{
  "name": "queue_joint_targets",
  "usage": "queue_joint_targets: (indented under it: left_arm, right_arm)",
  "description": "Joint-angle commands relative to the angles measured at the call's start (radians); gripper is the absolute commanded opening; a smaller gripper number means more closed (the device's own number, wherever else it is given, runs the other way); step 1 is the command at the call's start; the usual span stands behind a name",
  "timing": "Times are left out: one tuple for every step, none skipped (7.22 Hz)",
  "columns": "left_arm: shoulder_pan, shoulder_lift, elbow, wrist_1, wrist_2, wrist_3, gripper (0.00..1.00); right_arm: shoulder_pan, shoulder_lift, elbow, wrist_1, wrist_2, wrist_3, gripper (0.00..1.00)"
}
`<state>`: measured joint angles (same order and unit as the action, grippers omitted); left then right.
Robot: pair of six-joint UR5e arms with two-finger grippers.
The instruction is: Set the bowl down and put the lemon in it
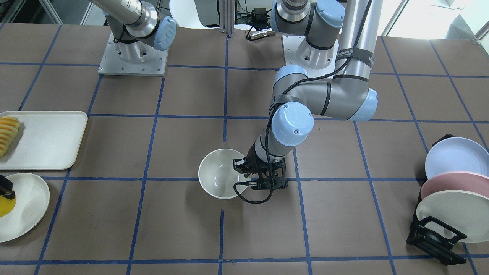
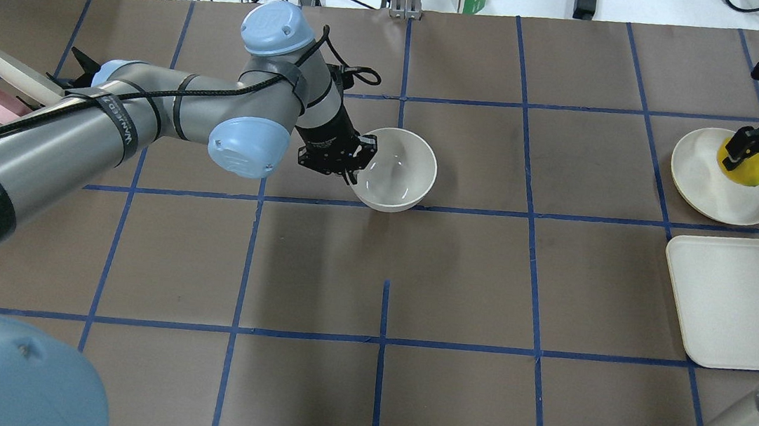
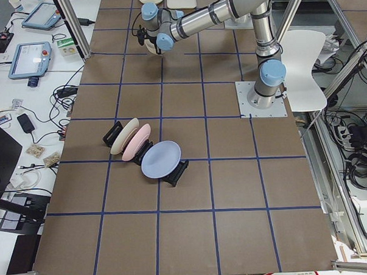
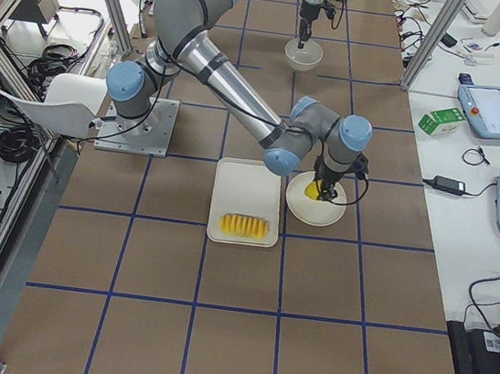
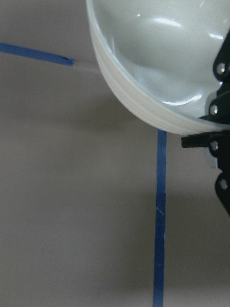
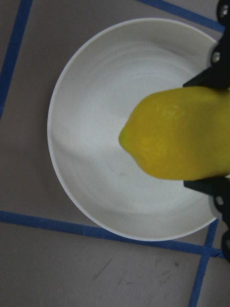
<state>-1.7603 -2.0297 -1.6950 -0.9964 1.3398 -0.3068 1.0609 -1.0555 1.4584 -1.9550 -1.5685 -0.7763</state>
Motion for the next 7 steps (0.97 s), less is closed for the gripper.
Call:
queue_joint_targets:
  left_arm:
    - [-0.001, -0.029, 0.0, 0.022, 0.002, 0.009, 0.0]
    - [-0.001, -0.03, 0.0, 0.044, 0.005, -0.003, 0.62]
    - [0.005, -0.005, 0.009, 0.042, 0.01, 0.012, 1.0]
    - [0.024, 0.029, 0.023, 0.029, 0.069, 0.047, 1.0]
    - [0.044, 0.08, 0.041, -0.034, 0.091, 0.078, 1.0]
    - [0.053, 0.139, 0.084, -0.153, 0.11, 0.13, 1.0]
    - [0.058, 0.195, 0.134, -0.295, 0.202, 0.208, 1.0]
  right_arm:
    - [0.085, -0.186, -0.009, 0.163, -0.014, 0.07, 0.22]
    - [0.134, -0.252, -0.009, 0.238, -0.012, 0.177, 0.22]
    - [0.215, -0.306, -0.007, 0.272, -0.013, 0.284, 0.22]
    - [0.311, -0.317, -0.007, 0.271, -0.013, 0.43, 0.22]
    - [0.414, -0.31, -0.009, 0.26, -0.007, 0.569, 0.22]
    - [0.495, -0.304, -0.009, 0.254, -0.002, 0.692, 0.22]
    - [0.577, -0.279, -0.009, 0.233, 0.002, 0.8, 0.22]
